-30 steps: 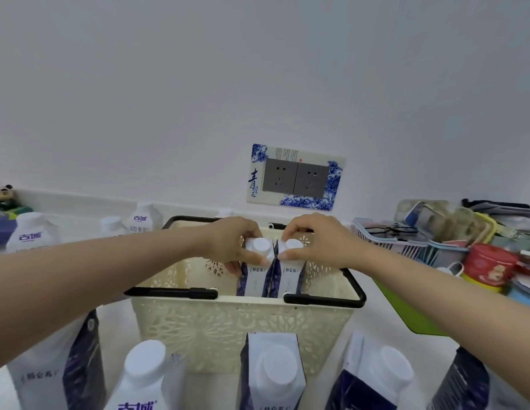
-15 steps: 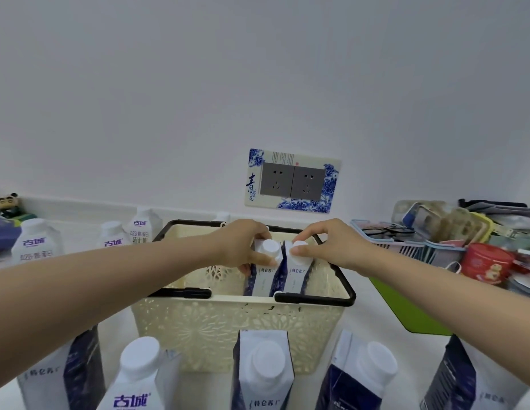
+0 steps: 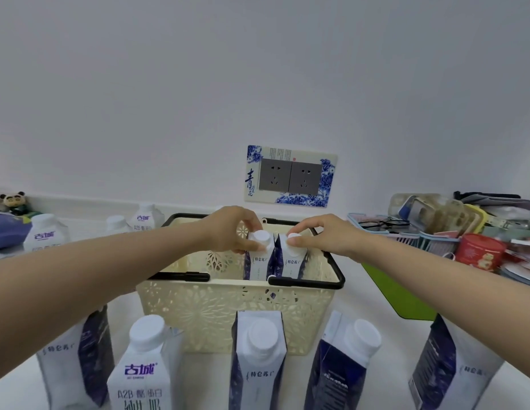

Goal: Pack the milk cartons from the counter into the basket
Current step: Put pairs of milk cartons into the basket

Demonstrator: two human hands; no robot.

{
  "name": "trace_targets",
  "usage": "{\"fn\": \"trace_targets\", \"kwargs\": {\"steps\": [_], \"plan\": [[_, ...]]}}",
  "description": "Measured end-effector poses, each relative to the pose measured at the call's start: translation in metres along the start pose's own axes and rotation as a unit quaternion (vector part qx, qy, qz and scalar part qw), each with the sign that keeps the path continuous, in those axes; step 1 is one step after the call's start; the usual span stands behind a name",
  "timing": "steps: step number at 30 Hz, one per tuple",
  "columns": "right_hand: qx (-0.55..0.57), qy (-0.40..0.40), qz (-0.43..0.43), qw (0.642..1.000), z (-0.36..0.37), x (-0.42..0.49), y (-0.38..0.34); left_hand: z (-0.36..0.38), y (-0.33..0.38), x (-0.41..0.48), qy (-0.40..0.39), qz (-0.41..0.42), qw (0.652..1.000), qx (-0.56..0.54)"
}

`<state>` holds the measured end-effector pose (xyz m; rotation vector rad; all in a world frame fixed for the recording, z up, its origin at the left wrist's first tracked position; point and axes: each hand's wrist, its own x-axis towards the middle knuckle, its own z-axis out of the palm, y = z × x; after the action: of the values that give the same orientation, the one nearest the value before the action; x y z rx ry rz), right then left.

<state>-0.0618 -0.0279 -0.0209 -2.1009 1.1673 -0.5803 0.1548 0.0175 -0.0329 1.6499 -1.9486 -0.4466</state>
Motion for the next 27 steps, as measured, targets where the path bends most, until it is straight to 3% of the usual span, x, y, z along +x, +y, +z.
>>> {"fn": "trace_targets", "kwargs": {"steps": [4,8,14,20,27], "plan": [[-0.014,0.011,-0.013,1.000,-0.010,-0.011,-0.011,-0.015,0.005,-0.011,0.001,0.000,1.000,0.003],[0.030,0.040,-0.085,0.995,-0.028,-0.055,-0.036,-0.040,0.039,-0.051,0.052,0.033,0.998,-0.027],[0.028,-0.099,-0.159,0.982,-0.030,-0.139,-0.040,-0.043,0.085,-0.145,0.008,0.110,0.993,-0.041],[-0.050,-0.159,-0.128,0.978,-0.015,-0.157,-0.020,-0.015,0.086,-0.173,-0.066,0.066,0.990,0.104],[-0.134,-0.159,-0.110,0.972,-0.014,-0.161,-0.006,0.009,0.082,-0.169,-0.097,0.015,0.985,0.141]]}}
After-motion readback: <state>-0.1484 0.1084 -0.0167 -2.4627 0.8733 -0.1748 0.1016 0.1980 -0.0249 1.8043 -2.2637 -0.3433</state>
